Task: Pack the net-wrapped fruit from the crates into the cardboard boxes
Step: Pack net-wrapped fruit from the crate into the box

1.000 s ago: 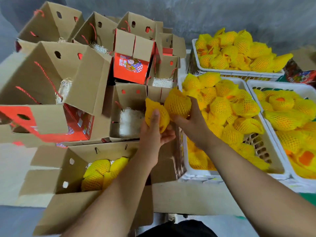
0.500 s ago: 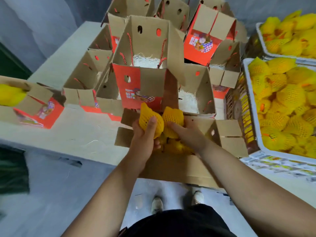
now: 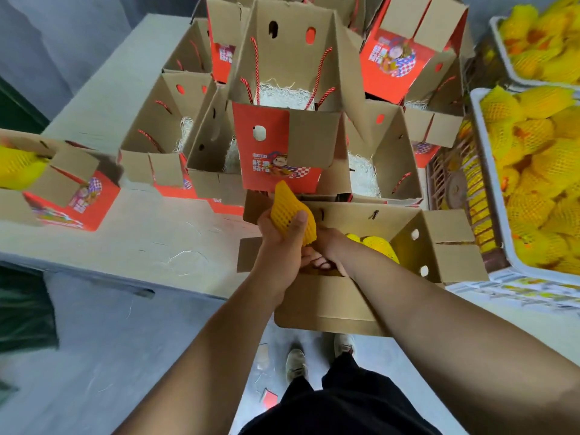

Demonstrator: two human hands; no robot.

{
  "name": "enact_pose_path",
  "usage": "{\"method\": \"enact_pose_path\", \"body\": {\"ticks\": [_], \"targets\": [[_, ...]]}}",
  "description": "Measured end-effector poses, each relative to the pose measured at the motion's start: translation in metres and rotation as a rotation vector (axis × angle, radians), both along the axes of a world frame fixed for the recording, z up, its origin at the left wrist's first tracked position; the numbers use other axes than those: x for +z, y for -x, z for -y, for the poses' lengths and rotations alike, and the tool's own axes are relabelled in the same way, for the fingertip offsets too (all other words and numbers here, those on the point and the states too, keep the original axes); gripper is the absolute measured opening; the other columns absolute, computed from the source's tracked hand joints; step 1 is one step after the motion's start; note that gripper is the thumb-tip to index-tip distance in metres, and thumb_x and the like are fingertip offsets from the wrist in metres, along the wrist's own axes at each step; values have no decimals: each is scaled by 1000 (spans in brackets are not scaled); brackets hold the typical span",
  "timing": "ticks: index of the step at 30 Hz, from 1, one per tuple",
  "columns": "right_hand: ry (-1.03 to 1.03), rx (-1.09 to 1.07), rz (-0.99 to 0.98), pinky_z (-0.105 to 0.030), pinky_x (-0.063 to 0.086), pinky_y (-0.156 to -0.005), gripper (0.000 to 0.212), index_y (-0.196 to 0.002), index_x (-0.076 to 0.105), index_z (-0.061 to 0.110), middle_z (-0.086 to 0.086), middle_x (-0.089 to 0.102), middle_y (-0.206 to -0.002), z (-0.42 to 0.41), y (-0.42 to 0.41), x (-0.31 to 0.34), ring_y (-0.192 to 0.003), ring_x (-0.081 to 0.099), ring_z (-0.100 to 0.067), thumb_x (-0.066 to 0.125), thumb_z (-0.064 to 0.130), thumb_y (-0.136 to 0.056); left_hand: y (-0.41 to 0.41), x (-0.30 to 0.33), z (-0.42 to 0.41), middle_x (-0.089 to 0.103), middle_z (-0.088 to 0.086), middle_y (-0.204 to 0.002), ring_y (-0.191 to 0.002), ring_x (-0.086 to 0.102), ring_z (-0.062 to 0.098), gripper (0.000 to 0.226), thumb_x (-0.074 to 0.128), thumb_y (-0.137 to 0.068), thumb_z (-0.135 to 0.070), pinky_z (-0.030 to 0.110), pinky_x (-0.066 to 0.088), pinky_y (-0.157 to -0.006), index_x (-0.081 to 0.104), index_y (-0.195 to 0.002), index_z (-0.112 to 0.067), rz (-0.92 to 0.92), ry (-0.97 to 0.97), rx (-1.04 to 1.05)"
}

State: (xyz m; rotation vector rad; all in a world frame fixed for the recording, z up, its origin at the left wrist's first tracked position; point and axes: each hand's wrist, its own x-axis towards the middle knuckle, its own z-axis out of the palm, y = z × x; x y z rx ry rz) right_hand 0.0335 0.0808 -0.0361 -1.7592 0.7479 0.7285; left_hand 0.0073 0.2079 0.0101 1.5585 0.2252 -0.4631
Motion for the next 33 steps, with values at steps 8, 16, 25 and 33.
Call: {"method": "enact_pose_path", "body": {"ticks": [8,16,25,33], "targets": [[-183,-21,69,-28,56,-74,25,-119,59,25,-17,75,-111,40,18,14,-89,69,-26,39,19,-104,-8,-8,23,46,1,-143,-109,50,16,75,54,-101,-54,32,38,-93,13,-157,-27,19,-297,-267],[-671,-134,14,-43,39,-116,37,-129,60,2,-20,65,-114,63,28,14,-97,64,-25,42,12,-98,-31,-20,46,34,13,-163,-145,38,35,79,36,-102,-65,48,30,-120,23,-161,-15,-139,-533,-423],[-214,-177,82,-29,63,-78,29,-116,63,12,-10,76,-96,82,27,10,-83,75,-18,69,13,-88,-39,-20,44,31,7,-166,-150,33,32,80,18,-99,-75,54,26,-123,26,-162,-27,-299,-478,-362],[240,-48,130,-44,57,-93,67,-137,52,9,-18,61,-128,46,14,-18,-114,61,-37,84,24,-80,-27,-25,42,35,10,-160,-144,37,34,61,47,-103,-34,44,32,-120,26,-159,-22,-63,-674,-620]]}}
